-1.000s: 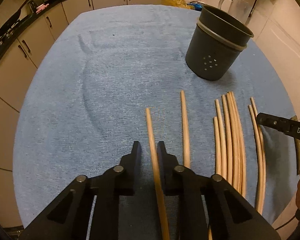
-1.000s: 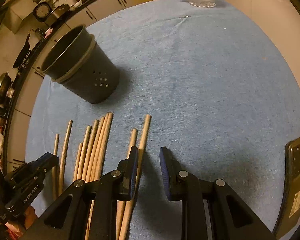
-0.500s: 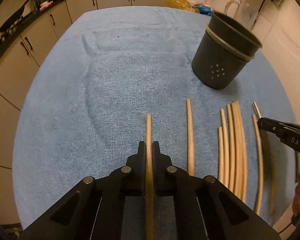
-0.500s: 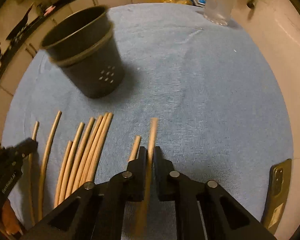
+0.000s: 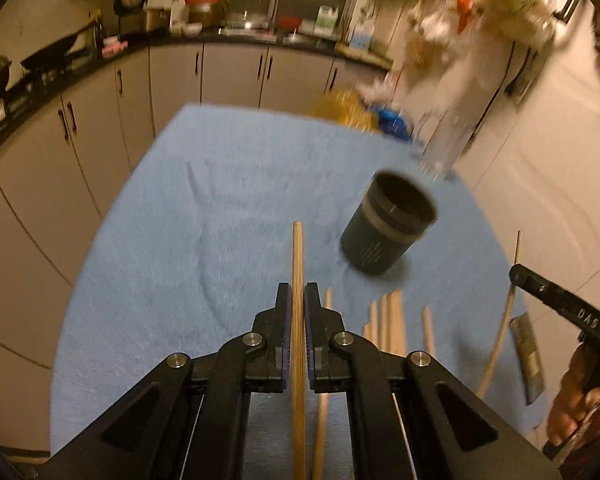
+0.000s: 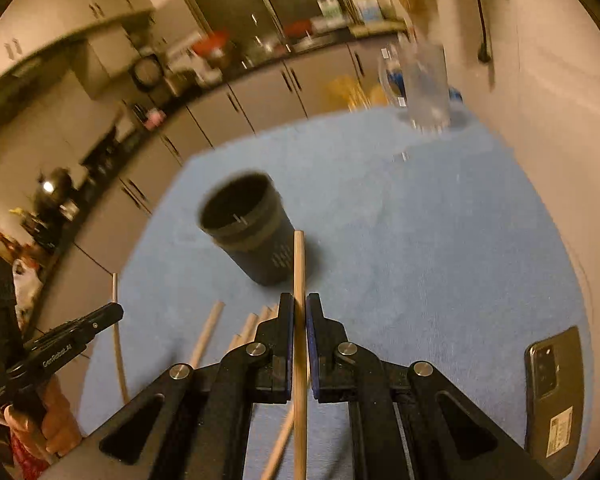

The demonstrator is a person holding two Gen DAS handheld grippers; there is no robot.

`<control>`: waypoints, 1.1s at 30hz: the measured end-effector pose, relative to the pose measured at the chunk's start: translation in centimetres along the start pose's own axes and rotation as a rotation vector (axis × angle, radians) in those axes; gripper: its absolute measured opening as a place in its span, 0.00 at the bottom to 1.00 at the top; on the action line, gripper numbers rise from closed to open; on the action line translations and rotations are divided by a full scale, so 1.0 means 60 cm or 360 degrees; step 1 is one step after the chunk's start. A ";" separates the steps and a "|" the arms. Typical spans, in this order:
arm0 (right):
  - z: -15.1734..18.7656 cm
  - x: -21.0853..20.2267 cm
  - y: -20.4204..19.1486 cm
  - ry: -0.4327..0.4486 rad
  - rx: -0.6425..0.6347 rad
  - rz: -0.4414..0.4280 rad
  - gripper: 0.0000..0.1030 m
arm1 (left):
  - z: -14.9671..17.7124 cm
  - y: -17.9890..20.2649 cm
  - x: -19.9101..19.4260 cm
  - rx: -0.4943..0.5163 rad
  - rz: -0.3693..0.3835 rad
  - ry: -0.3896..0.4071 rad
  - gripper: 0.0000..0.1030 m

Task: Organize utensils
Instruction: 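Lift the chopsticks upright and carry both grippers over the black holder cup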

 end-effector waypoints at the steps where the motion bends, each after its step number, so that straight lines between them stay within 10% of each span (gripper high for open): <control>1: -0.009 -0.014 -0.005 0.0069 -0.0014 -0.0024 0.06 | -0.006 0.005 -0.010 0.0000 0.0003 0.0025 0.05; 33: -0.179 -0.135 -0.038 0.0595 0.0120 -0.0180 0.06 | -0.242 0.129 -0.158 0.0027 0.0178 0.0421 0.05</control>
Point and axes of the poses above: each gripper's, at about its wrist camera, not at the fingertips, and x roughly the way its jaws point, y to its right, z to its underside, the point moved 5 cm from there along x, roughly the way its jaws point, and after that the axes turned 2 degrees about y, right-handed, at the moved point
